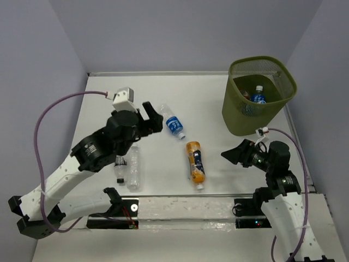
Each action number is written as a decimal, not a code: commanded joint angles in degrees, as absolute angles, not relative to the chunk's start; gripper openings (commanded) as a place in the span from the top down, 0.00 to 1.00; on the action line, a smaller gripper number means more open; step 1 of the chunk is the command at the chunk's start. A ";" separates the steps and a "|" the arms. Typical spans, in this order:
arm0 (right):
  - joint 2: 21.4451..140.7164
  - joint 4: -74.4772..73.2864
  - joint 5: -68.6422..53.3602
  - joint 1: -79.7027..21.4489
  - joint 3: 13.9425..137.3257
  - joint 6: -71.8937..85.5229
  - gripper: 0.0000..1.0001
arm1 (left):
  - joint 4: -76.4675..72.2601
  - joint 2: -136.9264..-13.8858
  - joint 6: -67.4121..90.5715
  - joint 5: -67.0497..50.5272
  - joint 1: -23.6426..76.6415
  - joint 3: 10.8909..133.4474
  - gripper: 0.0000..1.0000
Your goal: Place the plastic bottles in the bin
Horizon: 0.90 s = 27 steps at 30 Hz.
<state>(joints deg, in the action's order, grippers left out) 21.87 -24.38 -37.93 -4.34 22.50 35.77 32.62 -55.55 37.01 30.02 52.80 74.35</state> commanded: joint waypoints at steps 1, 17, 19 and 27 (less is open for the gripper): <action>25.65 -15.04 -36.66 -7.73 22.76 36.91 0.13 | 57.20 -54.85 53.42 26.11 52.39 64.27 0.01; 43.94 -0.70 -13.36 -35.15 25.40 37.53 0.10 | 59.07 -55.98 55.92 22.68 45.28 48.01 0.01; 45.96 -0.62 -12.66 -35.16 26.19 36.57 0.10 | 55.65 -57.21 53.71 22.06 40.01 46.33 0.01; 57.89 0.62 -8.88 -37.61 30.14 33.23 0.01 | 48.26 -62.73 47.82 20.04 32.96 45.26 0.01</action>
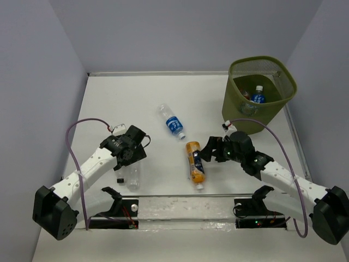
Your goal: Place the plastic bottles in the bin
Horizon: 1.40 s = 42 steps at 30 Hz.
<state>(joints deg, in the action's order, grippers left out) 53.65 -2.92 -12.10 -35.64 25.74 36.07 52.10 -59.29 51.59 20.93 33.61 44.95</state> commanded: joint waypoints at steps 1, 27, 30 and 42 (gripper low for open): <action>58.96 0.62 -8.53 -37.62 31.02 32.70 0.01 | 47.99 -63.71 47.64 19.78 32.78 45.00 0.01; 80.16 -2.89 7.90 -43.86 38.58 30.94 0.24 | 39.91 -70.05 42.63 11.17 33.05 42.72 0.08; 78.49 -4.48 8.61 -43.86 38.06 31.29 0.34 | 38.94 -70.05 42.19 9.50 33.31 42.19 0.09; 59.89 -17.82 13.27 -43.86 39.10 32.17 0.77 | 31.20 -69.79 40.08 4.31 34.19 38.85 0.33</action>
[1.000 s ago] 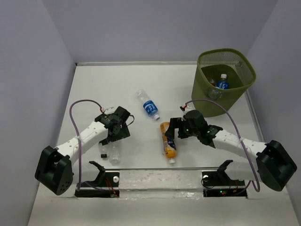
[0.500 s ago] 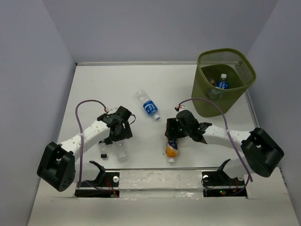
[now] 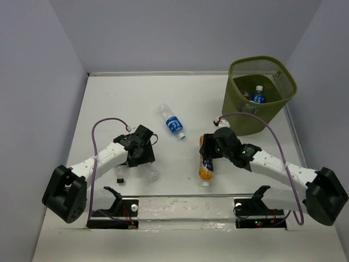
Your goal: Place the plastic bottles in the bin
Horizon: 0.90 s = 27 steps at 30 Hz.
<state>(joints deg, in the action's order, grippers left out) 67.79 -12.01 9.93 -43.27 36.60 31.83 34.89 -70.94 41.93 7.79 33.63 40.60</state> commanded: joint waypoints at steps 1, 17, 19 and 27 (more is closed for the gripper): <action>58.11 -18.45 12.75 -43.86 40.07 31.91 0.77 | 30.59 -69.61 39.47 3.70 34.19 39.02 0.35; 61.16 -17.15 44.13 -30.18 88.58 1.59 0.88 | 26.02 -55.30 39.64 1.93 38.85 37.44 0.61; 64.94 -15.39 40.10 -20.72 92.00 1.23 0.88 | 25.93 -53.36 39.64 1.93 39.20 37.53 0.63; 79.00 -6.51 34.47 -5.64 95.80 -1.76 0.88 | 21.54 -44.66 39.11 1.58 40.25 37.09 0.64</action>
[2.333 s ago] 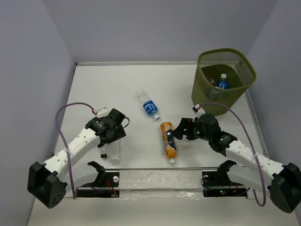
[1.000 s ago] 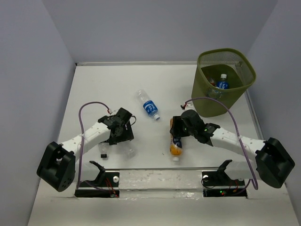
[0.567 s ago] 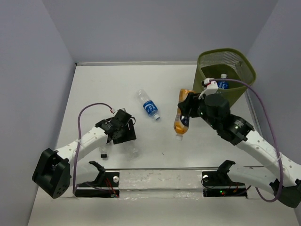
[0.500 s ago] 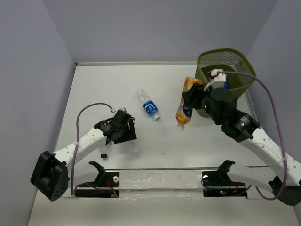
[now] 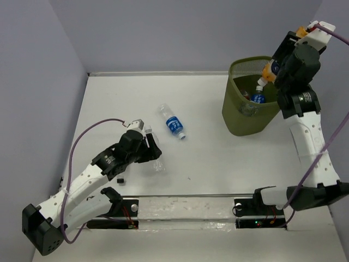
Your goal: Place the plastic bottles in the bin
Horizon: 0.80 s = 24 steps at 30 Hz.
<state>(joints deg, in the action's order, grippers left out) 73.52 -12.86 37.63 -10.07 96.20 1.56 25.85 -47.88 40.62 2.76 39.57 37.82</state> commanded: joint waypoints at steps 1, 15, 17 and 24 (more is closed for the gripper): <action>80.14 -6.33 33.41 -4.93 95.89 -1.15 0.88 | 20.92 -44.04 39.11 1.67 40.60 37.09 0.64; 71.05 -6.75 22.69 -4.39 84.91 4.65 0.08 | 16.35 -45.52 39.02 6.50 44.12 48.51 0.64; 67.95 -8.17 19.87 -4.39 82.28 7.20 0.08 | 15.74 -47.97 38.94 7.46 45.17 52.01 0.64; 57.23 -16.60 8.46 -4.39 76.83 15.10 0.32 | 14.85 -58.00 36.04 11.42 47.46 67.48 0.65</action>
